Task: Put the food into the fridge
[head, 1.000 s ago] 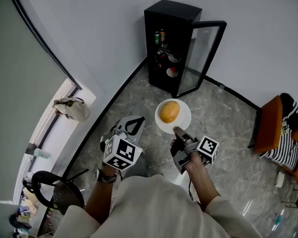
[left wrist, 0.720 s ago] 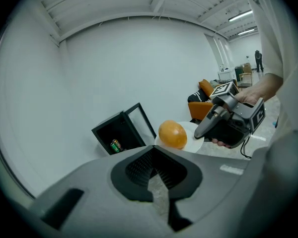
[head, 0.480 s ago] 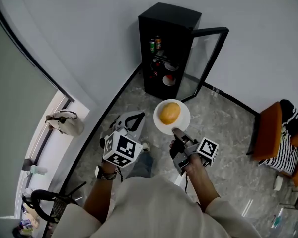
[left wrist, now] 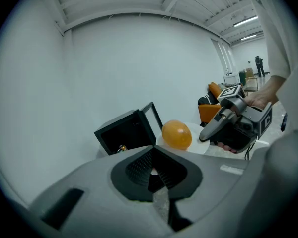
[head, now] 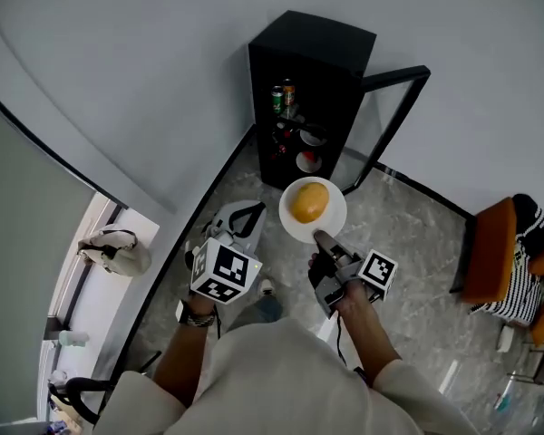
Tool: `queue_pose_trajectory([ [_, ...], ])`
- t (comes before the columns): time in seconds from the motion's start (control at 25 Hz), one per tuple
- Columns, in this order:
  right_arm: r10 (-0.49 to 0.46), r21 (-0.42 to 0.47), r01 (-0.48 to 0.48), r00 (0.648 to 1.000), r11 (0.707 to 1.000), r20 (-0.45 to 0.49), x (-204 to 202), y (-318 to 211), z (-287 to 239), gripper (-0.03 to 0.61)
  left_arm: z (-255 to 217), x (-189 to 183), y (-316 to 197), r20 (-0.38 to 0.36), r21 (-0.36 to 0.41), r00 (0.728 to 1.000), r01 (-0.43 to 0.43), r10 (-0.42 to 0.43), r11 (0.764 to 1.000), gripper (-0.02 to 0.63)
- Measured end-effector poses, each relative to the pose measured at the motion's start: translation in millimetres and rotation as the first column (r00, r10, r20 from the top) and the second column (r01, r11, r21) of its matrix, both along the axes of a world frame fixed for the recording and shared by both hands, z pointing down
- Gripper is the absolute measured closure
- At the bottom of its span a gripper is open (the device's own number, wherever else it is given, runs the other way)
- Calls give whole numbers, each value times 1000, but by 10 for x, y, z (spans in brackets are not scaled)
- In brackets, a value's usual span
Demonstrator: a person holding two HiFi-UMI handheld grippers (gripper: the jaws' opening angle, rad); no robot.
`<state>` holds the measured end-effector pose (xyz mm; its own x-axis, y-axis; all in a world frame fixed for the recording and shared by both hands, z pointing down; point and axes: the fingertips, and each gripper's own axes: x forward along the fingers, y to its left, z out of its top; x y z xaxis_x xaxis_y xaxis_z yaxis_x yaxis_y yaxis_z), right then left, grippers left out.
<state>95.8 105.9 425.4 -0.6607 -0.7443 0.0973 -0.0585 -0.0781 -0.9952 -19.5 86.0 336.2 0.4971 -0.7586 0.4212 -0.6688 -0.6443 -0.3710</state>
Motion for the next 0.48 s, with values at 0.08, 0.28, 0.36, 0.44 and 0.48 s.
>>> queue_pose_trajectory([
  [0.08,-3,3,3,1000,1000,8,-65,-152,-2,565,2,-70,-161,-5,0,1000,7,-7,1000,609],
  [0.28,-9,-21,9,1000,1000,-3,-162,-560,40,565,14,-192,-582,-13,-7,1000,15,-15,1000,609],
  [0.36,-6,-36,6,1000,999,-8,-195,-799,77,565,53,-282,-831,-7,-21,1000,29,-29,999,609],
  [0.44,-4,-44,3,1000,999,-11,-208,-928,124,565,71,-344,-966,-6,-23,999,39,-39,999,609],
  [0.48,-2,-46,1,1000,999,-13,-205,-954,147,565,76,-363,-989,-4,-22,999,42,-42,999,609],
])
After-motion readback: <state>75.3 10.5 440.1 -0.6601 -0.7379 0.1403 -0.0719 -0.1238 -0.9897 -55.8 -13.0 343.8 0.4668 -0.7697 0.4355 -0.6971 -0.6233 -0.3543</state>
